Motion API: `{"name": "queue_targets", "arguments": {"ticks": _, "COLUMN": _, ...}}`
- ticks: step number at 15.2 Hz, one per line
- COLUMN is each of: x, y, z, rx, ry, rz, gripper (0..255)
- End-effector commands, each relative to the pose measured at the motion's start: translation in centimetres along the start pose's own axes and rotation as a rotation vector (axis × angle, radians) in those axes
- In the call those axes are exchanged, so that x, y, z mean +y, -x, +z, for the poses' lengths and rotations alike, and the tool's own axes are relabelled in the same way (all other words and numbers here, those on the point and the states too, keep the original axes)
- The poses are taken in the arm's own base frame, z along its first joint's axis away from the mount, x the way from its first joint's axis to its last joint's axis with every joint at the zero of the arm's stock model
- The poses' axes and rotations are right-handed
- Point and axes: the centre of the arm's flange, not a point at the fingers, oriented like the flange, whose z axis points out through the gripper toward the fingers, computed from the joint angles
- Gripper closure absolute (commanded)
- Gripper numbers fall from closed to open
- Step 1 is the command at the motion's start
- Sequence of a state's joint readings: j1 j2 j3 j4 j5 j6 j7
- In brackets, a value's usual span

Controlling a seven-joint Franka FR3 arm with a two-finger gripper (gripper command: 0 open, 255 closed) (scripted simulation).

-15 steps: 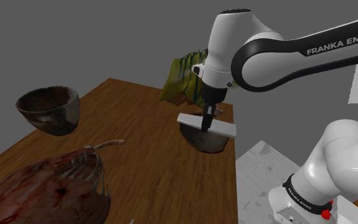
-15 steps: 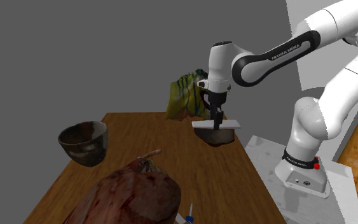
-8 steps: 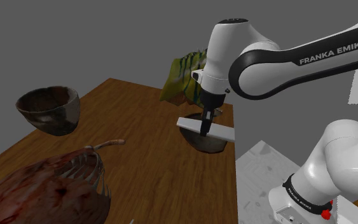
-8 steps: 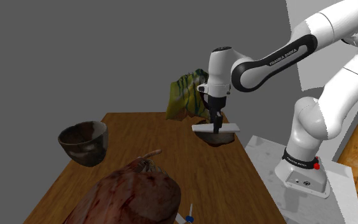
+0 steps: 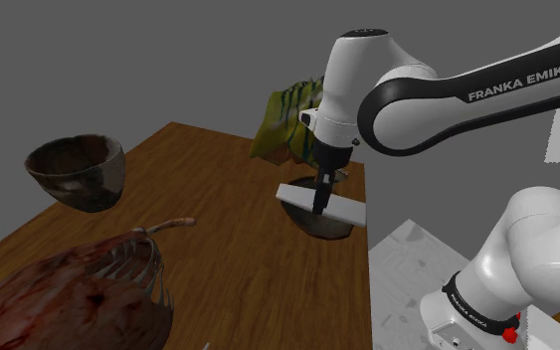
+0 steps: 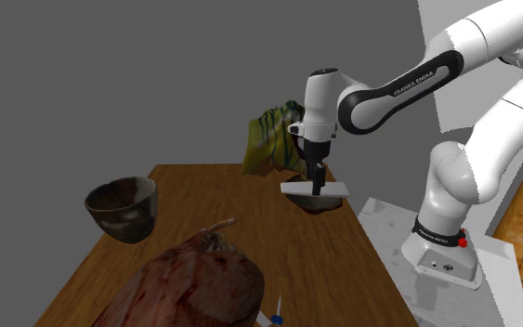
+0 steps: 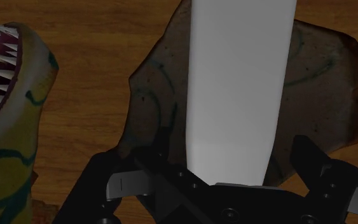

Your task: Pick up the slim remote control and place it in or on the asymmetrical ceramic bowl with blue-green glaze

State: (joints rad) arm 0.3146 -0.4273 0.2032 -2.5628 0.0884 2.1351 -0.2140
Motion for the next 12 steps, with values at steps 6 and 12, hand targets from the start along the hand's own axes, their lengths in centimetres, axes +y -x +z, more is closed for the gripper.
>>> {"name": "queue_targets", "arguments": {"ticks": 6, "x": 0.0, "y": 0.0, "z": -5.0, "rx": 0.000, "ry": 0.000, "rz": 0.000, "gripper": 0}}
{"name": "queue_targets", "arguments": {"ticks": 12, "x": 0.0, "y": 0.0, "z": -5.0, "rx": 0.000, "ry": 0.000, "rz": 0.000, "gripper": 0}}
